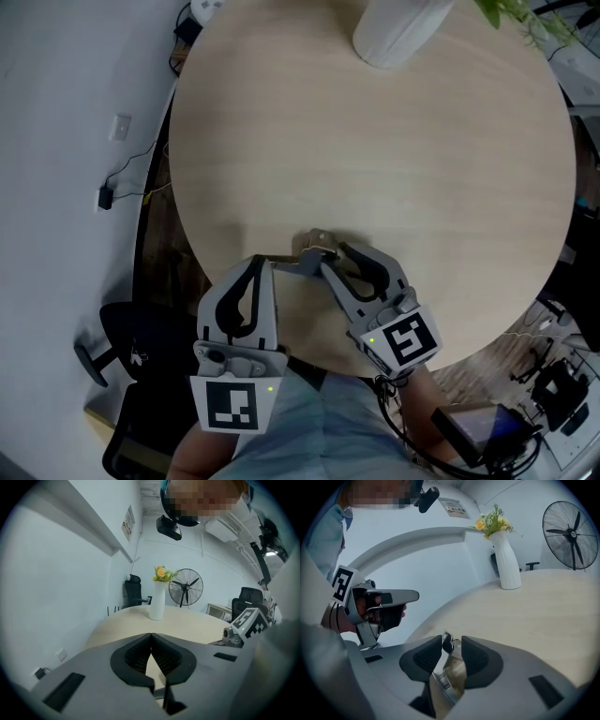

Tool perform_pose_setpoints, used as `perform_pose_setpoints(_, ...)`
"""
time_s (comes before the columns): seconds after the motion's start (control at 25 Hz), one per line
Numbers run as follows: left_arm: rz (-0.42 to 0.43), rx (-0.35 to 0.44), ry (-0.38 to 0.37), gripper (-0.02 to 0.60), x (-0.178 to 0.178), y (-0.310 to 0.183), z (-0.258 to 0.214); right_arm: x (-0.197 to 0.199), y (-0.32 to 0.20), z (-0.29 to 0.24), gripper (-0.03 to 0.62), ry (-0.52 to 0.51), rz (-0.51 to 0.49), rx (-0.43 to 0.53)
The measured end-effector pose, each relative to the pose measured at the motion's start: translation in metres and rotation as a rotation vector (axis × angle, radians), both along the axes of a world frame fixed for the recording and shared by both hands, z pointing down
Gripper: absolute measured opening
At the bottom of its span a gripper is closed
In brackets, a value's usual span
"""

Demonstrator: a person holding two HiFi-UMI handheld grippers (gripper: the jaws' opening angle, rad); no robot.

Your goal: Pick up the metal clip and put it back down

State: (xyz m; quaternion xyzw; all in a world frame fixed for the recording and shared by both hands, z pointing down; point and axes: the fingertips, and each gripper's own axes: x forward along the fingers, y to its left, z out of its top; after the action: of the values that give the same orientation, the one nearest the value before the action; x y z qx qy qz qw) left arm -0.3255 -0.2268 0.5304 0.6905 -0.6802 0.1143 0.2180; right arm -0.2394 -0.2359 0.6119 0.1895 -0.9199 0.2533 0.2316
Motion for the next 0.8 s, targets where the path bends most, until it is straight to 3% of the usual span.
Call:
perform_pose_setpoints(0.36, -0.023, -0.004, 0.001, 0.018, -0.014, 0.002, 0.001, -0.011, 0.007, 0.003, 0.141, 0.027, -0.101, -0.016)
perform_pose_setpoints(0.68, -0.026, 0.029, -0.006, 0.018, -0.008, -0.001, -0.013, -0.021, 0.023, -0.013, 0.069, -0.029, -0.171, 0.037)
perform_pose_setpoints(0.8, -0.024, 0.055, -0.010, 0.018, 0.001, 0.001, -0.030, -0.015, 0.029, -0.023, 0.057, -0.012, -0.143, 0.017)
